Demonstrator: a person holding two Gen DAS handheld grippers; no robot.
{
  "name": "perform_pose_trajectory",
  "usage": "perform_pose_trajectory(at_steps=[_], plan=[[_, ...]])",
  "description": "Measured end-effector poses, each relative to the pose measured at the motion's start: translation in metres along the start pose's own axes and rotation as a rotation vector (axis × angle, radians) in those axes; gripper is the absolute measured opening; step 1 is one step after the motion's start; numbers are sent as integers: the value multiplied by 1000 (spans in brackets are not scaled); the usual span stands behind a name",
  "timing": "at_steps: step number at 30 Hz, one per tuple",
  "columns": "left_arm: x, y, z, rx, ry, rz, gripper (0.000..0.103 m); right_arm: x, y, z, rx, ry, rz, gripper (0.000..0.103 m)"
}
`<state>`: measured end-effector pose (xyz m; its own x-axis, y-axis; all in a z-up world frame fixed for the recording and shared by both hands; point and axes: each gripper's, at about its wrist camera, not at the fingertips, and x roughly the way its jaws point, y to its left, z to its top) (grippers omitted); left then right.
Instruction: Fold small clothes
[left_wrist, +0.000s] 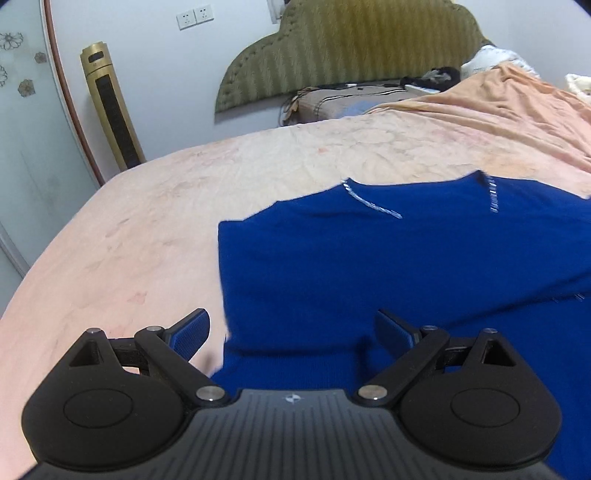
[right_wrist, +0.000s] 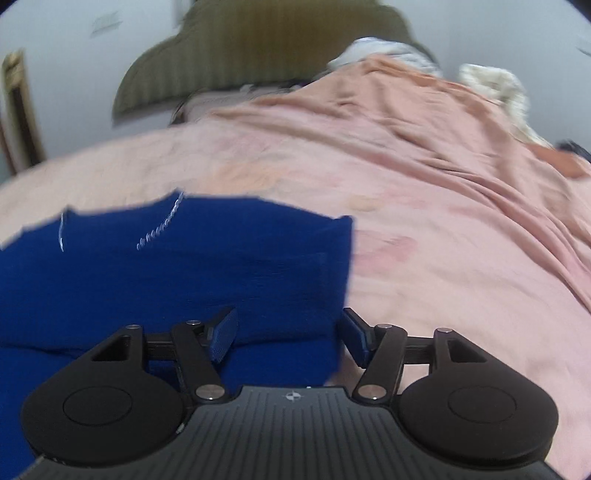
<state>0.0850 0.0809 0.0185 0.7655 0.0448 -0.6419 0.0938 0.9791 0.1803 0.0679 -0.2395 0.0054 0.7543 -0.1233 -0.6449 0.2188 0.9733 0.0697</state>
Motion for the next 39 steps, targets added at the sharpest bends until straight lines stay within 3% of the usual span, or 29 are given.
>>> perform_pose_trajectory(at_steps=[1,3,4,8,14,19,23,29,35,37,39], plan=[[-6,1,-6,-1,9,-18,97,-11,-4,-4,26,-22,32,70],[-16,2,-20,-7,37,-47,97,-31,-7,-18,50,-57,99,93],[-22,2,-29,-12,47,-50,97,-38,-9,-26,46,-66,116,95],[-38,19,-51,-54,80,-1,97,-62,-10,-48,16,-44,65,94],[-45,73,-71,-186,142,-89,97,-101,-23,-80,-6,-21,104,92],[-32,96,-75,-277,114,-112,97,-107,-35,-85,28,-120,63,92],[-20,93,-72,-244,121,-79,97,-94,-25,-82,-22,-169,-6,92],[-19,79,-78,-162,102,-112,97,-88,-2,-87,-112,-171,120,92],[-21,73,-77,-134,93,-116,97,-79,4,-78,-109,-161,138,90],[-26,78,-78,-144,92,-140,97,-77,4,-76,-120,-150,136,90],[-33,86,-80,-170,118,-213,97,-79,6,-76,-145,-149,115,91]])
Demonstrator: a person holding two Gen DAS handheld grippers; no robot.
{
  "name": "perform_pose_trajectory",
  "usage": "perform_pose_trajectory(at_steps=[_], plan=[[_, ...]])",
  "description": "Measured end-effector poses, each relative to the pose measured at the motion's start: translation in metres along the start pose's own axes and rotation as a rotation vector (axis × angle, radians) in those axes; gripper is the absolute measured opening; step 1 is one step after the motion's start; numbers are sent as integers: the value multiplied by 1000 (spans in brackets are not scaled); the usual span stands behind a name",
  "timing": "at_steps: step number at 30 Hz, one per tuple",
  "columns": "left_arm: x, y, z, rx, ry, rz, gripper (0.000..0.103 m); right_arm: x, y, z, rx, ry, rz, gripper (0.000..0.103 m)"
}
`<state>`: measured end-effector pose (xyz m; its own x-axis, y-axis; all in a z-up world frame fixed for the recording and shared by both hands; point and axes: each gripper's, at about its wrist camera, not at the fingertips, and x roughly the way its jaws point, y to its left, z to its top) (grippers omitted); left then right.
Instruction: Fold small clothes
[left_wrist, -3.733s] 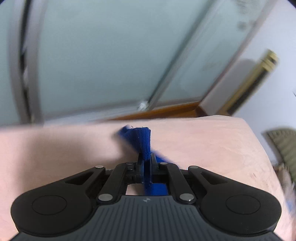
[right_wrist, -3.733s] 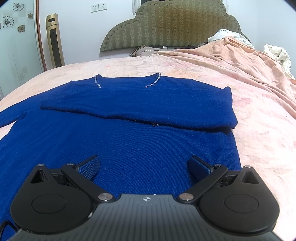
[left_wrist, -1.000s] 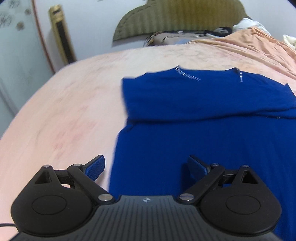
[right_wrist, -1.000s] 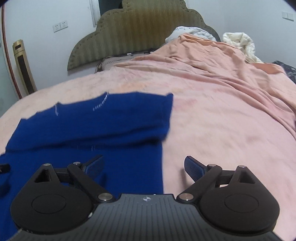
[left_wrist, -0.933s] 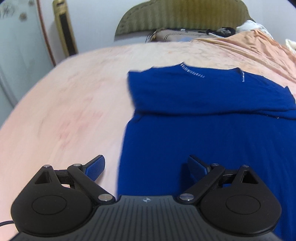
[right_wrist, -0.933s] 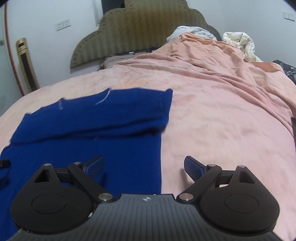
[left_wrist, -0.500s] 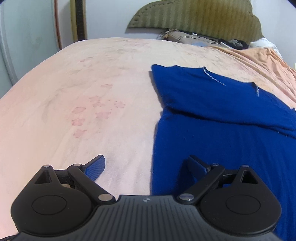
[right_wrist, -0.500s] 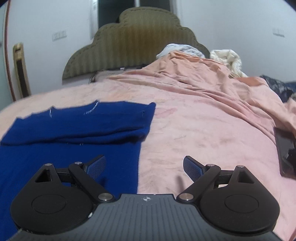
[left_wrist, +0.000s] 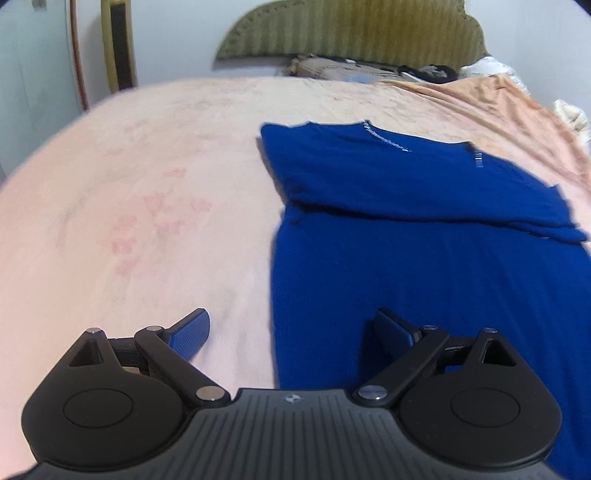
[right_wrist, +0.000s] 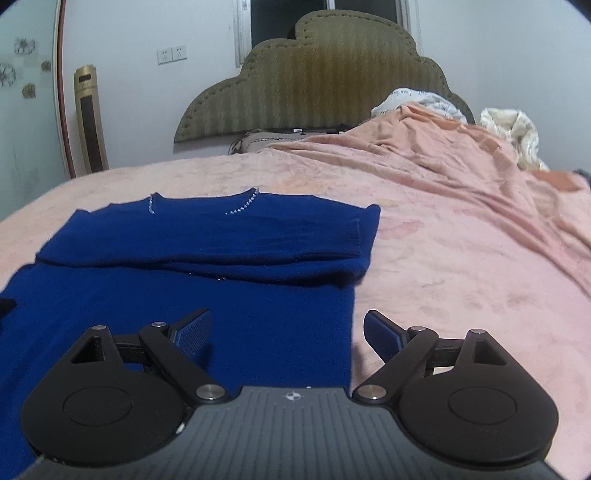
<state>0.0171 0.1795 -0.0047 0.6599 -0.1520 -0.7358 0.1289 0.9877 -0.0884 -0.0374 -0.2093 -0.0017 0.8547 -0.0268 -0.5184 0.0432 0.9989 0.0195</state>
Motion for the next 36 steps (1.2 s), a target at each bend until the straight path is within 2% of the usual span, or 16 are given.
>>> perform_pose_trajectory(at_steps=[5,9,10,11,13,14,15,16,17,18,20,24,29,31,34,36], plan=[[-12,22,-1,-36,84,-237,97,-15,-13,0,49,73,22,92],[-8,35,1,-78,105,-313,95,-30,-34,-9,169,177,175,88],[-8,35,2,-83,106,-322,84,-32,-35,-13,170,202,193,88],[-7,34,2,-79,107,-333,61,-33,-35,-17,162,233,202,86],[-5,28,1,-59,113,-328,35,-37,-29,-25,110,252,182,83],[-4,24,0,-47,117,-324,14,-39,-25,-27,92,248,165,81],[-3,22,0,-46,122,-324,8,-40,-22,-28,80,243,155,71],[-3,20,0,-49,122,-331,8,-40,-18,-28,64,236,138,66],[-4,17,0,-43,110,-331,7,-40,-15,-28,42,229,132,42],[-6,14,0,-29,98,-326,7,-40,-13,-27,36,226,160,5],[-12,8,5,-10,68,-318,7,-37,-16,-24,88,226,221,7],[-15,2,29,0,13,-301,7,-35,-20,-4,90,182,214,6],[8,-14,59,50,-59,-173,7,-13,-26,35,75,84,115,6],[22,-17,64,58,-39,-108,9,3,-26,42,62,62,49,7],[19,-13,62,1,-4,-111,13,27,-29,42,69,93,-5,18],[6,-9,52,-16,-5,-122,33,16,-26,35,63,80,-21,32]])
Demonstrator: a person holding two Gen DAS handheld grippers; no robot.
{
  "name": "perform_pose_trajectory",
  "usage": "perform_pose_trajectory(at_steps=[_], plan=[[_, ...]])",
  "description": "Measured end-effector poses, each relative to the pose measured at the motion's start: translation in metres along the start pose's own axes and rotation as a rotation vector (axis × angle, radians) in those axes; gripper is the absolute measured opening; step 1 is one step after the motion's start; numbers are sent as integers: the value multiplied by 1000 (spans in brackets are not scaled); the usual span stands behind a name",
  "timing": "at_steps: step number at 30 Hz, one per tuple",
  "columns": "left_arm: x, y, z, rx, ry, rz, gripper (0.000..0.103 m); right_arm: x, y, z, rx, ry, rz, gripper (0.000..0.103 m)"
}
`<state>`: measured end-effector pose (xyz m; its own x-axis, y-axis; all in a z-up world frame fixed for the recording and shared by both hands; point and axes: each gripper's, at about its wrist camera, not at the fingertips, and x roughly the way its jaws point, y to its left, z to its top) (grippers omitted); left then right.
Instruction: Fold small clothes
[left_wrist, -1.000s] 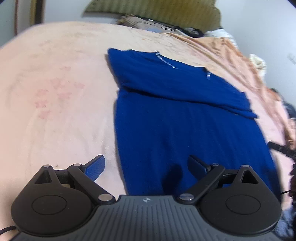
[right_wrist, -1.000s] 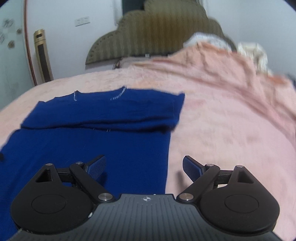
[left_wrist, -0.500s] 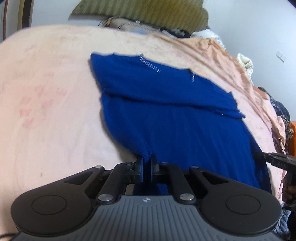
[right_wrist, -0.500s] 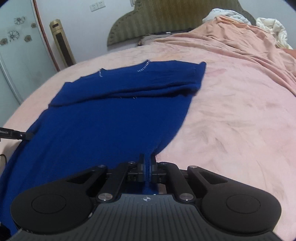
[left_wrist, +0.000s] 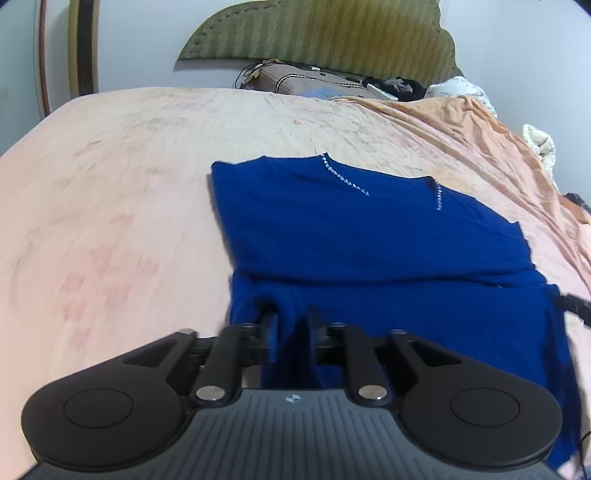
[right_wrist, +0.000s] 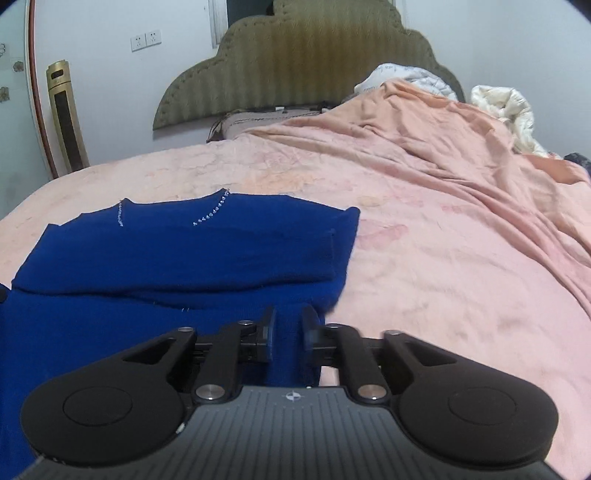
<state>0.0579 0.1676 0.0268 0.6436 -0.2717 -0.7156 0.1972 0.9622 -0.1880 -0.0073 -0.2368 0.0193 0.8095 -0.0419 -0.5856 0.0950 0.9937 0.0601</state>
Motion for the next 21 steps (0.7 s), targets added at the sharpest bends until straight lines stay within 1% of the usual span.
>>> perform_pose_trajectory(at_steps=[1,2,3,5,7,8,9,10,11,12,13,14,15,16,18,19,20,21], plan=[[-9,1,-7,-7,-3,2,43,-10,1,-7,-9,-10,2,36],[-17,4,-15,-15,-8,-1,66,-20,0,-13,-13,-5,6,41],[-26,5,-23,-27,-12,-9,76,-31,-3,-21,-5,4,14,41],[-38,4,-39,-28,3,-41,76,-46,-8,-36,28,43,54,42],[-43,4,-52,-23,40,-61,76,-62,-13,-55,61,101,123,46],[-43,3,-59,-16,61,-68,76,-68,-14,-65,66,125,154,51],[-40,3,-65,-6,80,-60,76,-71,-15,-74,63,146,164,55],[-39,3,-69,9,93,-33,76,-73,-15,-81,47,154,144,56],[-40,2,-72,25,102,8,76,-78,-14,-87,18,131,118,57],[-43,3,-75,34,101,26,76,-80,-11,-88,-7,122,65,60],[-49,5,-76,35,95,12,76,-83,-8,-88,-23,120,0,60],[-56,6,-76,31,92,-15,76,-89,-4,-86,-33,106,-31,64],[-62,8,-76,26,93,-53,76,-96,-4,-84,-27,84,-13,64],[-66,9,-77,18,95,-95,76,-103,-4,-82,0,72,37,64],[-68,7,-82,3,119,-162,76,-109,-10,-83,85,89,166,62],[-66,6,-88,-4,139,-192,76,-110,-14,-86,119,103,203,62],[-63,5,-94,-15,163,-215,76,-109,-17,-89,151,119,220,62],[-60,1,-97,-18,177,-222,76,-108,-21,-94,179,135,224,60]])
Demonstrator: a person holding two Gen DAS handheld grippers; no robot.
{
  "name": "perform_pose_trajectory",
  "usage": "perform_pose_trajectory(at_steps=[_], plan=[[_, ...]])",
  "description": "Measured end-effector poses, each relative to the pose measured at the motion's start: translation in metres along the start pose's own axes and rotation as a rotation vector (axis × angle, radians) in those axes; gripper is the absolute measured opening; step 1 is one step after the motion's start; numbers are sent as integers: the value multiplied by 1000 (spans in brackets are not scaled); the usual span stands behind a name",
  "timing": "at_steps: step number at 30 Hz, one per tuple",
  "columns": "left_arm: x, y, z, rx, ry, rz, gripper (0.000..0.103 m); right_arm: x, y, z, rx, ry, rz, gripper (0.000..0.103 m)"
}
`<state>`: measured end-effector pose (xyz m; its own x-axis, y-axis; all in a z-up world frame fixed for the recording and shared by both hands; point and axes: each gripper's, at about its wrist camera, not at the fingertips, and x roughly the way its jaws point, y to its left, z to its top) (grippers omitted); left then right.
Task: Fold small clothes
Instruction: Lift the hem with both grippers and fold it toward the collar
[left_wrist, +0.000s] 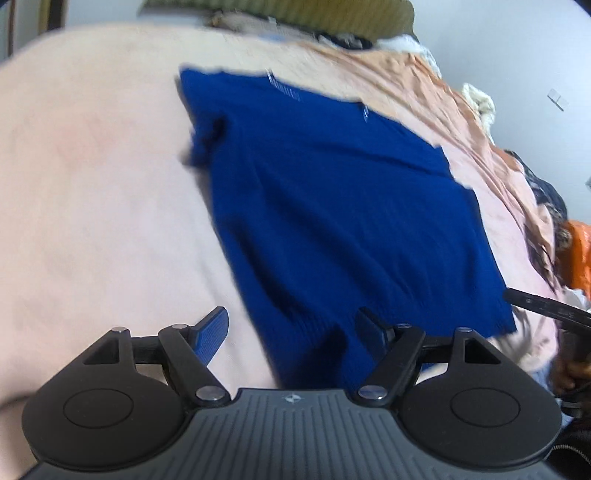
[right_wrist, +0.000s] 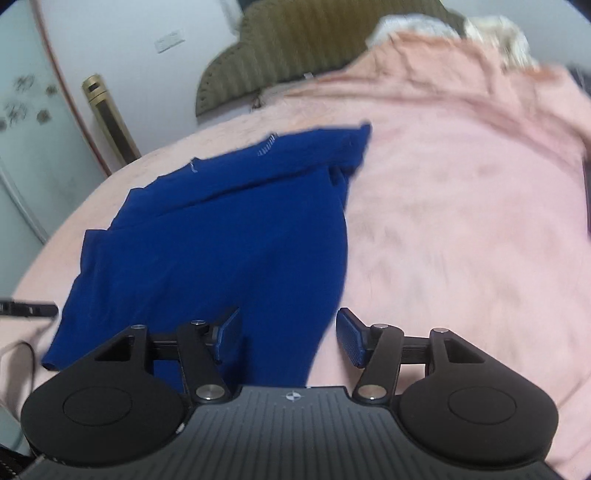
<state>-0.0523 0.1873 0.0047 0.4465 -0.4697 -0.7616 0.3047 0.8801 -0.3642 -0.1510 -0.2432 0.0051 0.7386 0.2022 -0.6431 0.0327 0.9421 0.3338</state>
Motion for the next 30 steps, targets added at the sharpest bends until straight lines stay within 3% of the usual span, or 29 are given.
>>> perform_pose_trajectory(at_steps=[3,5,7,9,10,12,16,22,27,30], plan=[[-1,-11,-11,59,-26,22,75,-3,-12,-13,62,17,12,55],[-1,-14,-14,64,-25,-5,74,-7,-12,-16,70,24,35,53],[0,-18,-17,77,-28,-12,64,-9,-6,-20,56,38,57,48],[2,-24,-17,108,-26,27,20,-8,3,-25,-2,40,48,47],[4,-24,-16,95,-9,22,11,-8,9,-26,-31,41,33,43],[7,-20,-12,42,6,-1,9,-4,14,-24,-56,53,34,12],[-15,-27,-11,50,-54,5,8,-9,20,-23,-58,17,22,9],[-91,-38,-3,81,-219,-72,8,-61,18,-3,-8,-133,145,9],[-138,-45,-12,107,-222,-100,8,-112,27,7,-42,-188,237,9],[-134,-45,-26,128,-175,-81,8,-137,31,6,-70,-171,264,9]])
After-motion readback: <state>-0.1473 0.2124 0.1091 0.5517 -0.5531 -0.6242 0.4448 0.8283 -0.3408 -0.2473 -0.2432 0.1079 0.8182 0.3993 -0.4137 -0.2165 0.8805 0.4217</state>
